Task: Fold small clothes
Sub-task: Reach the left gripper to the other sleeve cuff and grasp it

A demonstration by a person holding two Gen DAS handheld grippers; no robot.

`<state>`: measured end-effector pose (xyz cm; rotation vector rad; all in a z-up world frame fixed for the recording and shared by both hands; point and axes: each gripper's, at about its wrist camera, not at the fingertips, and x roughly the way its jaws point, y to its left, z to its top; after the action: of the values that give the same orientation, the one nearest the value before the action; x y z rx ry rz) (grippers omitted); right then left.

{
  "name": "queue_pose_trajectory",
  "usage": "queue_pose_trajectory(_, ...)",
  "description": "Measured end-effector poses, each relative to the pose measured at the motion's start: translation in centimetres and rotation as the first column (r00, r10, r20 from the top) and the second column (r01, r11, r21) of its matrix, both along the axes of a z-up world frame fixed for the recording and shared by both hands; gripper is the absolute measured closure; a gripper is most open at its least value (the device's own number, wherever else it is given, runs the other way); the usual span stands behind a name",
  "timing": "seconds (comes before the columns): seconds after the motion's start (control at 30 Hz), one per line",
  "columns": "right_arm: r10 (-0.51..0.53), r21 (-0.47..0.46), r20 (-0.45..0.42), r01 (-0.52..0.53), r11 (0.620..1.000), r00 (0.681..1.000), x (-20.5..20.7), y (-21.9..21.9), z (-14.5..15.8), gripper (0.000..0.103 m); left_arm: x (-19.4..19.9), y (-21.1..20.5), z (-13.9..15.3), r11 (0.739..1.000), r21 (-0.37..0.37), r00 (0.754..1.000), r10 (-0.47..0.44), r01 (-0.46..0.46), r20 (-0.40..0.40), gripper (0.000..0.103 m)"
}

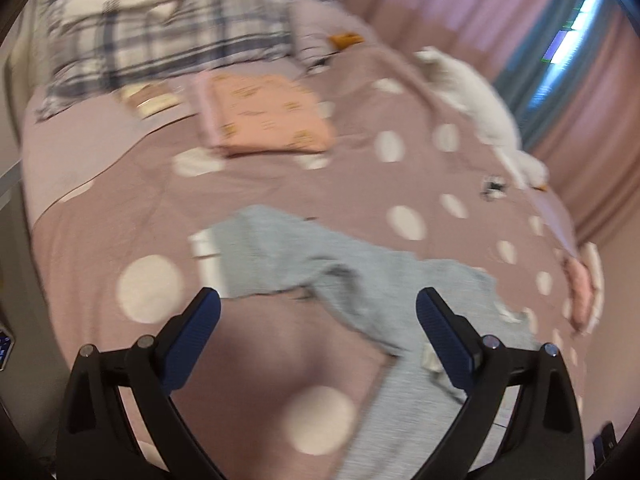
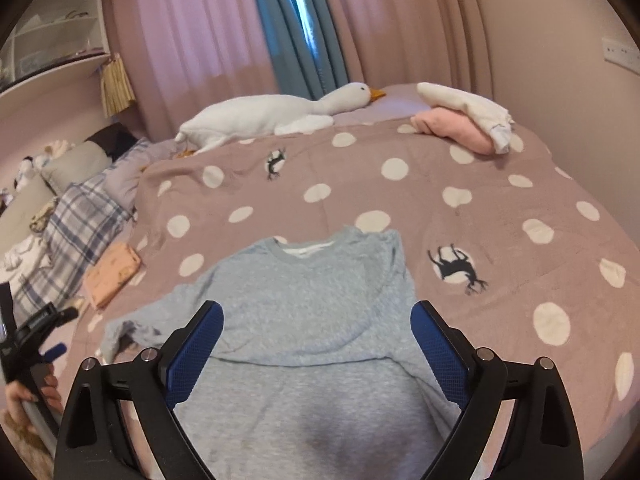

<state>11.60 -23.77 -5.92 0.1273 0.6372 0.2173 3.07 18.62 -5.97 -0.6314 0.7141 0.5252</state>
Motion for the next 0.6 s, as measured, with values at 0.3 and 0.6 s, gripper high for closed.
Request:
queue_pose_trajectory(0.3,-0.04,-0.034,-0.061,0.038,0.999,0.997,0.3,0.1,-1.7,0.009,-0.6,5.6,-4.7,0.988,-0.118,0.992,0.085,-0.096,-0.094,0.005)
queue_pose_trajectory(0.6,-0.068,-0.038,-0.109,0.064,0.997,0.992,1.7,1.5,-2.4,0.009,0.2,5.8,-7.9,0.947,-0.315,0.996,0.05,-0.071,-0.076,0.029)
